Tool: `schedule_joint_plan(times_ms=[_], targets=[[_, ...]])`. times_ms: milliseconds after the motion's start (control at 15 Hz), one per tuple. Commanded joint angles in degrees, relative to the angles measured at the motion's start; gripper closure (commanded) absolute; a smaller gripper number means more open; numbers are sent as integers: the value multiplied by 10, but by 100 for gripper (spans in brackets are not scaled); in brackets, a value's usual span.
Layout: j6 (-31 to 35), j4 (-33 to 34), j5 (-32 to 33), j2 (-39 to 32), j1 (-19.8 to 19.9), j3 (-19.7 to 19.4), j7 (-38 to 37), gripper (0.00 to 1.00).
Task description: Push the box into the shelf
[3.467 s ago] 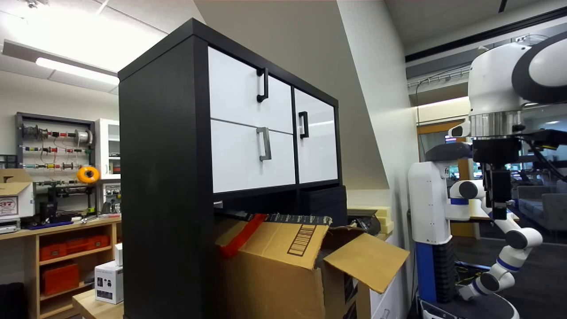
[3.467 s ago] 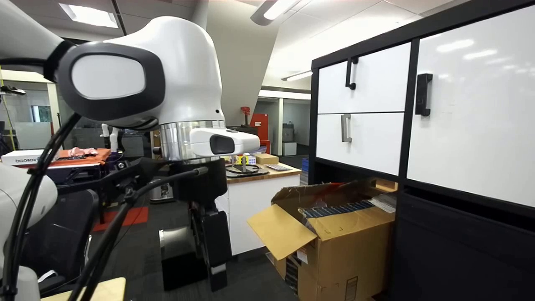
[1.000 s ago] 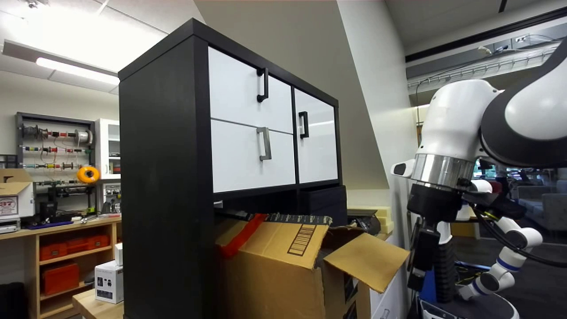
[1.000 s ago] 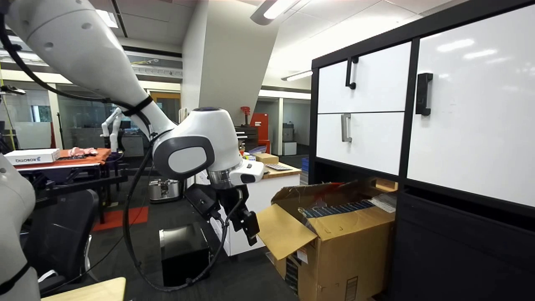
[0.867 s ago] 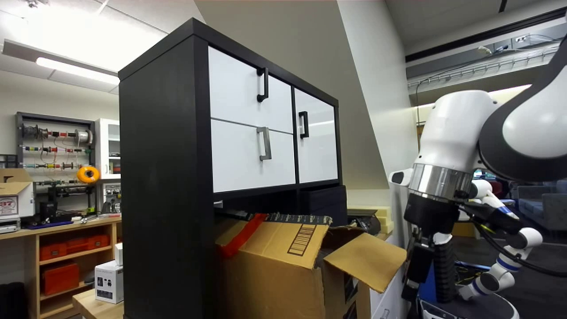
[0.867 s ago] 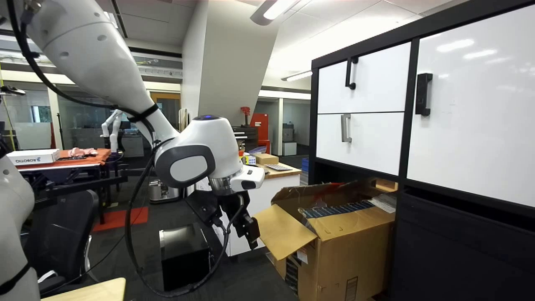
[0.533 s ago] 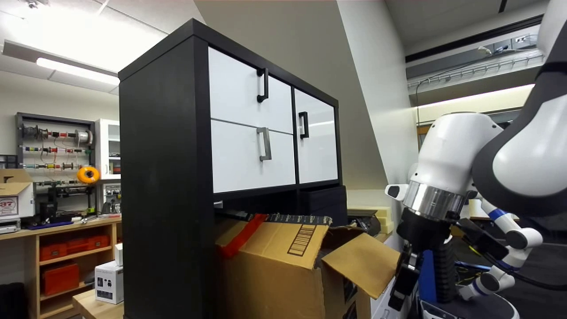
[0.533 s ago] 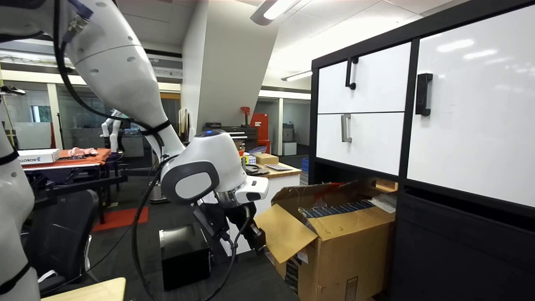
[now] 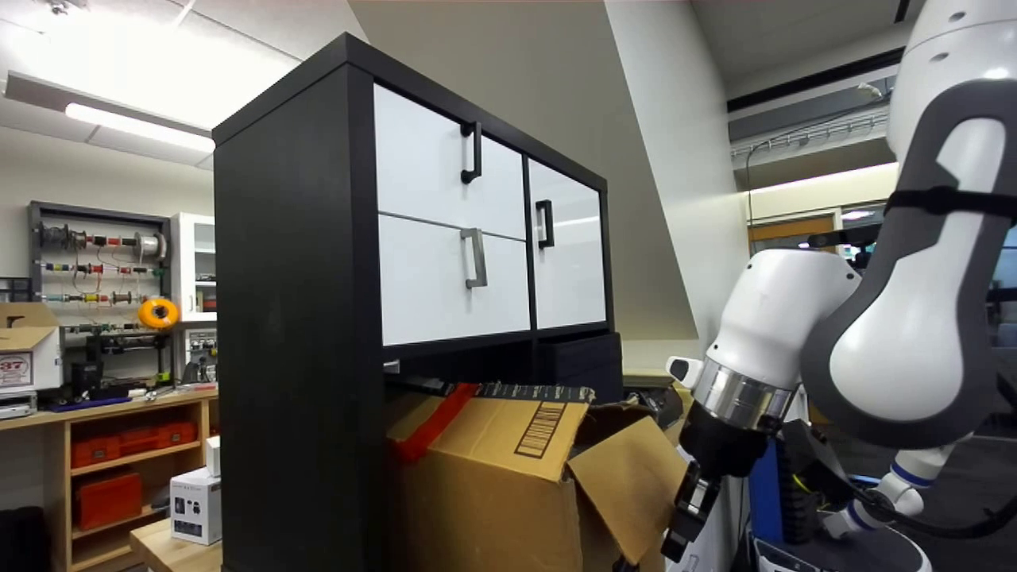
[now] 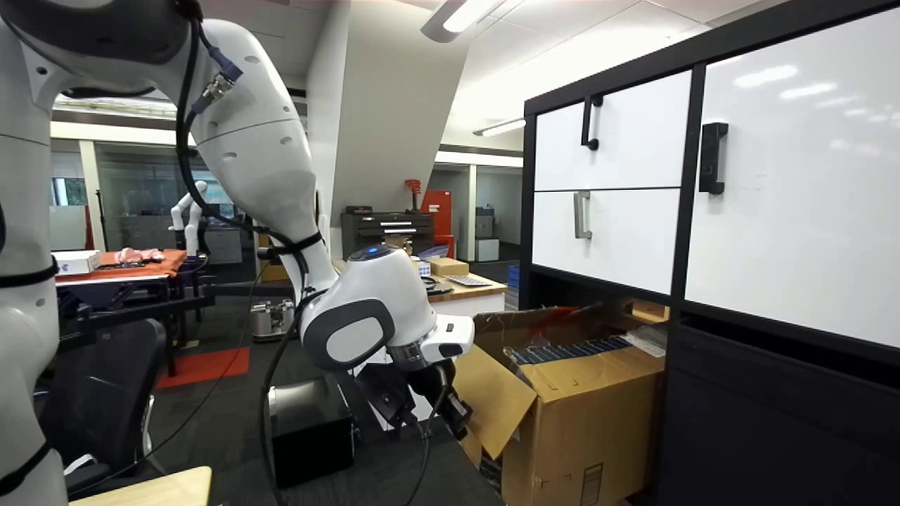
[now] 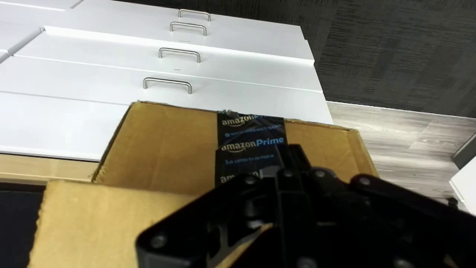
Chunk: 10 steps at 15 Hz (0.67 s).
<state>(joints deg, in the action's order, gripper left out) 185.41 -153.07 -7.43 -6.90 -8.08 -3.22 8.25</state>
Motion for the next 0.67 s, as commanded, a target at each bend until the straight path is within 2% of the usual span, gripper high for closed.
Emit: schedule_joint_plan(times_ms=[0,600], targets=[[39,54,42,-51,27,5,-22,99],[66,158,82,-143,61,6,-17,99]])
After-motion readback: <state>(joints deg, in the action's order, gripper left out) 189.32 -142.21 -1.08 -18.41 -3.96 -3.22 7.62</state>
